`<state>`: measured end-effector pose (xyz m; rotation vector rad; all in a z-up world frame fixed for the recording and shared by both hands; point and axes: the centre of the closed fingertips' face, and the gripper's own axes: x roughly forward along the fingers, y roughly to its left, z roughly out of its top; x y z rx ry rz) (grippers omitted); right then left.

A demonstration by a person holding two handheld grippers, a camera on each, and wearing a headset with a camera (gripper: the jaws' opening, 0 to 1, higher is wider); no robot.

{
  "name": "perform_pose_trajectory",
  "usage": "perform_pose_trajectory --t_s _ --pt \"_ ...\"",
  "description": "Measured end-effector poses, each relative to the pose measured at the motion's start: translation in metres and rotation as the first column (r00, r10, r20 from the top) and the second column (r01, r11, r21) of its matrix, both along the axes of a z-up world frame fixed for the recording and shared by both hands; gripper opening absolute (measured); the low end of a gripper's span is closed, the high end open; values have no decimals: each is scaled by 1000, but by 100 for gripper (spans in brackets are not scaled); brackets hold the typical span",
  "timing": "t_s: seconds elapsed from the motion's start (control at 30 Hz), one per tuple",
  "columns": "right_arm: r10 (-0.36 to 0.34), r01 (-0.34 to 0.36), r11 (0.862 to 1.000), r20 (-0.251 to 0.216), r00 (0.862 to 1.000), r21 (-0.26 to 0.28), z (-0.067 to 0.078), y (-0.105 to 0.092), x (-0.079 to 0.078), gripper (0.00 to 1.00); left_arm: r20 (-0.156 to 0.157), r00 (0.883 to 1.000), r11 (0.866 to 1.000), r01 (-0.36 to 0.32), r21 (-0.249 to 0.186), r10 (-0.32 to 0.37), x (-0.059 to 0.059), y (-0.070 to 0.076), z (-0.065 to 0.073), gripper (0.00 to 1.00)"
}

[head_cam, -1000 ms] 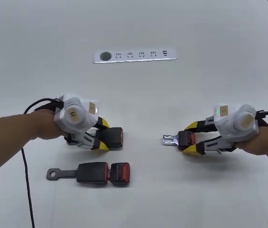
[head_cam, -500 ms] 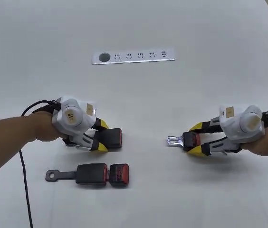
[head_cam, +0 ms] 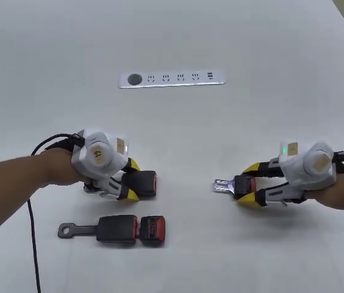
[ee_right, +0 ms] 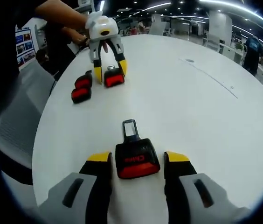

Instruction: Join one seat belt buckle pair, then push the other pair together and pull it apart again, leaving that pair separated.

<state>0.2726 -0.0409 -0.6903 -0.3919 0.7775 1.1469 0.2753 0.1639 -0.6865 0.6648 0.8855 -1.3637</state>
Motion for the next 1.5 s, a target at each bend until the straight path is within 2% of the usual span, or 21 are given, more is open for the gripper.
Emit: perform_pose_trajectory --t_s 0.07,0.1,0.2,0.27,0.3,0.37,0.53,0.67,0.7,0.73,0.8,0.83,0.9,0.93,1.03,1.1,1.17,1.23,1.33,1.43,1.5 --pt "-19 19 1000 12 1000 -5 1 0 0 46 1 999 995 -37 -87 37 2 -13 7 62" --pt "-34 34 999 25 999 0 3 1 1 47 3 998 992 -65 -104 66 5 -14 6 68" --pt "-142 140 990 64 988 24 6 -1 12 56 -4 991 985 -134 -112 135 7 -14 9 77" --pt "-177 173 984 90 980 42 10 0 15 61 -12 985 974 -174 -144 175 8 -15 14 81" --pt "-205 201 979 117 972 42 12 -1 18 62 -12 978 963 -205 -175 206 10 -17 18 83" --pt "-262 256 965 127 957 62 19 0 18 64 -1 967 953 -250 -173 254 11 -14 21 86" --pt "-375 360 926 168 912 112 34 0 23 72 -25 911 886 -407 -221 412 19 0 30 93" --pt "-423 403 905 179 888 137 42 4 19 80 -15 894 865 -437 -245 447 15 8 36 98" --pt "-437 416 898 185 880 142 44 5 19 81 -17 881 851 -462 -248 473 17 13 38 99" --pt "-449 428 892 189 873 144 46 4 18 81 -27 860 827 -497 -262 509 18 17 42 100" --pt "-479 455 876 181 859 162 47 5 18 83 -31 838 803 -533 -267 545 18 25 46 100" --pt "-496 469 866 180 849 172 50 5 17 83 -40 820 783 -559 -272 571 17 30 49 100" --pt "-518 486 852 185 835 192 55 5 17 85 -56 802 758 -583 -294 595 13 35 55 100" --pt "-524 492 849 184 832 194 55 4 18 86 -55 800 756 -585 -295 598 12 37 56 100" --pt "-553 522 831 186 812 194 57 6 12 88 -53 779 736 -610 -295 625 1 48 62 100" --pt "-572 537 817 182 800 208 61 10 5 89 -61 753 705 -638 -310 655 -3 56 66 100" --pt "-578 542 814 189 794 210 65 13 0 89 -31 718 669 -662 -339 695 -4 66 74 100" --pt "-593 555 802 188 783 219 70 16 -6 89 -36 702 645 -672 -364 711 -6 74 74 100" --pt "-611 570 788 181 770 232 74 19 -15 90 -53 674 612 -698 -371 737 -19 86 77 100" --pt "-622 579 779 185 761 242 80 23 -25 90 -40 655 590 -704 -395 754 -28 91 86 100" --pt "-629 583 773 185 755 250 84 25 -31 91 -31 651 583 -699 -415 759 -35 97 89 100"
